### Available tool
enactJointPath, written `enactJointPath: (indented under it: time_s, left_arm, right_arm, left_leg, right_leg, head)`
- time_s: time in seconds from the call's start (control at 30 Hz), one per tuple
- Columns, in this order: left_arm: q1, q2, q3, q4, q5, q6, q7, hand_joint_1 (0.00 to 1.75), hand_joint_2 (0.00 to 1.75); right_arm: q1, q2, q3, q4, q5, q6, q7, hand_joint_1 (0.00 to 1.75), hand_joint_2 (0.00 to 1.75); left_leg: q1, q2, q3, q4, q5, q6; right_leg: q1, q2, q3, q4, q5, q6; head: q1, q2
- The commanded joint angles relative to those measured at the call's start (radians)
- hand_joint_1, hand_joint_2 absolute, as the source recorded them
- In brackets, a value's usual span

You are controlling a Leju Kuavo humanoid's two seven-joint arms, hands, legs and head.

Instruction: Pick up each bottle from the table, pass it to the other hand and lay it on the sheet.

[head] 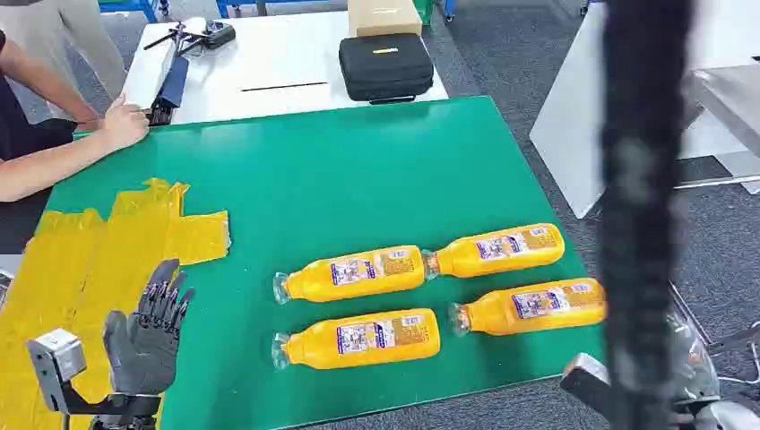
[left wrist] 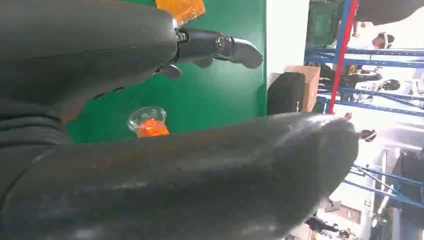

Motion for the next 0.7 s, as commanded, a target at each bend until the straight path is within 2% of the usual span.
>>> enactJointPath:
  time_s: [0.03, 0.13, 0.2, 0.27, 0.33, 0.37, 0.5, 0.53, 0.7]
  left_arm:
    - [-0.030, -0.014, -0.017, 0.037, 0.001, 0.010, 0.006, 0.00, 0.00]
    - [-0.029, -0.015, -0.017, 0.035, 0.001, 0.013, 0.007, 0.00, 0.00]
    - [-0.030, -0.022, -0.012, 0.031, 0.002, 0.016, 0.007, 0.00, 0.00]
    - [-0.045, 0.010, -0.013, 0.045, -0.004, 0.008, 0.018, 0.00, 0.00]
    - [-0.058, 0.012, -0.002, 0.060, 0.008, -0.010, 0.017, 0.00, 0.00]
    - [-0.066, 0.007, 0.003, 0.067, 0.009, -0.019, 0.019, 0.00, 0.00]
    - [-0.078, -0.007, 0.007, 0.077, 0.009, -0.027, 0.026, 0.00, 0.00]
    - [-0.071, -0.040, 0.019, 0.067, 0.011, -0.021, 0.030, 0.00, 0.00]
    - [-0.064, -0.048, -0.005, 0.042, -0.013, 0.010, 0.052, 0.00, 0.00]
  right_arm:
    - [-0.119, -0.082, 0.118, 0.192, 0.020, -0.023, 0.032, 0.00, 1.75]
    - [-0.105, -0.094, 0.129, 0.181, 0.017, -0.032, 0.043, 0.00, 1.75]
    - [-0.147, -0.106, 0.171, 0.213, 0.021, -0.019, 0.057, 0.00, 1.75]
    - [-0.218, -0.146, 0.244, 0.278, 0.014, -0.006, 0.080, 0.00, 1.75]
    - [-0.246, -0.168, 0.274, 0.314, -0.001, 0.006, 0.085, 0.00, 1.75]
    - [-0.251, -0.191, 0.296, 0.333, -0.007, 0.014, 0.089, 0.00, 1.75]
    - [-0.237, -0.245, 0.335, 0.378, -0.028, 0.019, 0.097, 0.00, 1.75]
    - [-0.246, -0.266, 0.354, 0.400, -0.045, 0.020, 0.099, 0.00, 1.75]
    - [-0.263, -0.289, 0.390, 0.446, -0.051, 0.030, 0.103, 0.00, 1.75]
  left_leg:
    - [0.001, 0.001, 0.003, -0.001, 0.000, -0.002]
    - [0.001, 0.000, 0.003, -0.001, 0.000, -0.001]
    - [0.001, 0.000, 0.003, -0.001, 0.000, -0.002]
    - [0.001, 0.004, 0.006, -0.001, -0.001, -0.002]
    - [0.001, 0.004, 0.002, -0.001, 0.000, -0.001]
    - [0.001, 0.007, 0.006, -0.001, -0.001, -0.003]
    - [0.001, 0.000, 0.003, -0.001, 0.001, -0.001]
    - [0.001, 0.000, 0.005, -0.001, 0.001, -0.002]
    - [0.001, 0.001, 0.005, -0.001, -0.001, -0.002]
  right_leg:
    - [0.001, 0.000, 0.003, -0.002, 0.001, 0.000]
    - [0.001, -0.001, 0.003, -0.001, 0.000, 0.000]
    - [0.001, 0.000, 0.003, -0.002, 0.000, 0.000]
    - [0.001, 0.003, 0.005, -0.002, 0.000, 0.000]
    - [0.001, 0.003, 0.002, -0.002, 0.002, 0.000]
    - [0.001, 0.004, 0.005, -0.002, 0.001, 0.000]
    - [0.001, -0.001, 0.004, -0.002, 0.001, 0.000]
    - [0.001, -0.001, 0.006, -0.002, 0.000, 0.000]
    - [0.001, 0.000, 0.006, -0.002, 0.000, 0.000]
  head:
    - [0.000, 0.000]
    - [0.000, 0.000]
    - [0.000, 0.000]
    - [0.000, 0.000]
    - [0.000, 0.000]
    - [0.000, 0.000]
    - [0.000, 0.000]
    - [0.000, 0.000]
    - [0.000, 0.000]
